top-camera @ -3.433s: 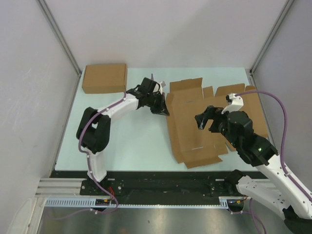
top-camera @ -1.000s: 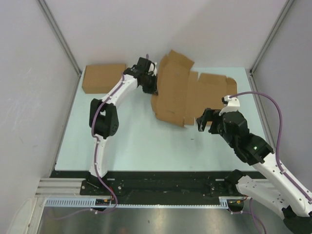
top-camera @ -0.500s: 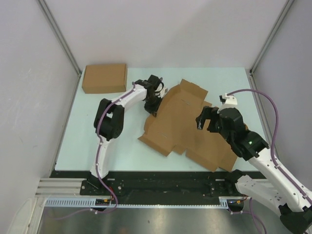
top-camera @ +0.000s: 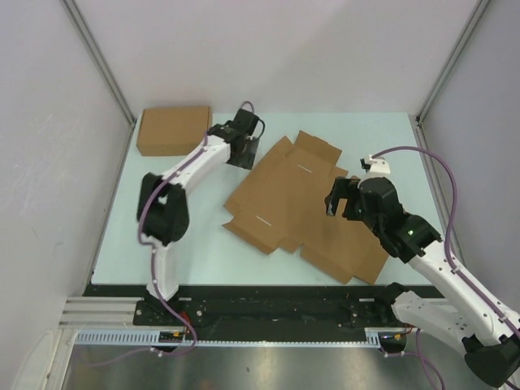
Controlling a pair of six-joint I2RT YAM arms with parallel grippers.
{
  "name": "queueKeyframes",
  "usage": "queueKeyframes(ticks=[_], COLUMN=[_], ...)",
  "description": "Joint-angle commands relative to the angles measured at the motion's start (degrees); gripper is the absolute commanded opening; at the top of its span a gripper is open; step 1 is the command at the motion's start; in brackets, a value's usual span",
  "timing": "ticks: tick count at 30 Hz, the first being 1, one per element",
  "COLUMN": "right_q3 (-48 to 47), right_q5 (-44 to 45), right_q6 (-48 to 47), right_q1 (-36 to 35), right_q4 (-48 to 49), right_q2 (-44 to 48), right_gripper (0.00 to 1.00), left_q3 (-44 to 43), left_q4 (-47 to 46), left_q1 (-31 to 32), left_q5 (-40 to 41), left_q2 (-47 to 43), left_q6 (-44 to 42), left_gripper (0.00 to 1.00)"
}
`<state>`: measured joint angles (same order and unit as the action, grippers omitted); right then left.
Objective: Fold the paper box
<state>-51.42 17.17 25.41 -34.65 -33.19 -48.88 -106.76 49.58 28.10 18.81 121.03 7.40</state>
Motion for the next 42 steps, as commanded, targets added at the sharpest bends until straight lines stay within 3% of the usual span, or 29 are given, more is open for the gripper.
queueKeyframes(ticks=[1,2,3,4,6,7,9,10,14,20,24,28,32,38,40,42], right_q3=[-0.7,-0.7,-0.8,-0.7,-0.8,-0.7,-0.7,-0.7,-0.7,-0.7,-0.6,0.1,0.4,0.4,0.4,0.4], right_q5=[1.8,1.7,1.7,1.6,1.8,1.9,2.1,2.0,1.8,1.4,2.3,2.9,2.3,1.7,2.1,2.2], right_q6=[0.0,0.2,0.4,0.8,1.0,1.2,1.2,1.3,1.3,1.8,1.1,0.4,0.6,0.4,0.2,-0.4], right_q1=[0.1,0.1,0.0,-0.3,-0.8,-1.2,-1.6,-1.8,-2.4,-3.5,-3.8,-3.8,-3.8,-3.9,-3.8,-3.7], right_q4=[0.8,1.1,1.6,1.7,2.8,3.0,3.9,4.1,4.8,5.0,3.5,2.9,3.1,3.1,3.0,3.1], right_q2=[-1.0,-1.3,-1.7,-2.1,-3.1,-3.1,-3.5,-3.7,-4.3,-4.6,-3.3,-2.3,-2.1,-1.0,-0.2,0.3], right_gripper=[1.0,1.0,1.0,1.0,1.0,1.0,1.0,1.0,1.0,1.0,1.0,1.0,1.0,1.0,1.0,1.0], left_q3=[12.1,16.9,27.5,32.8,49.0,54.0,66.1,68.6,68.4,71.6,74.9,74.9,76.9,77.2,77.8,78.6], left_q4=[-8.9,-13.6,-16.9,-19.1,-28.0,-32.7,-36.8,-38.4,-27.8,-29.5,-31.7,-27.9,-30.8,-40.1,-43.6,-47.5], left_q1=[-0.1,-0.1,-0.2,-0.2,-0.1,0.5,3.6,8.9,21.9,26.0,27.6,30.2,30.5,26.8,25.3,23.0], left_q5=[6.9,6.4,4.6,4.3,1.5,0.5,4.0,10.3,23.0,18.0,16.4,16.3,17.7,14.0,11.3,9.5], left_q2=[-20.9,-24.6,-32.2,-36.2,-48.2,-51.7,-61.7,-64.2,-67.3,-60.1,-58.8,-58.4,-57.5,-50.0,-47.4,-46.0], left_q6=[14.2,21.0,24.0,33.0,40.0,49.1,56.5,61.4,73.9,89.4,95.2,99.7,101.1,95.4,92.6,88.9], left_gripper=[0.8,0.87,0.98,1.0,1.0,1.0,1.0,1.0,1.0,1.0,1.0,1.0,1.0,0.84,0.76,0.61])
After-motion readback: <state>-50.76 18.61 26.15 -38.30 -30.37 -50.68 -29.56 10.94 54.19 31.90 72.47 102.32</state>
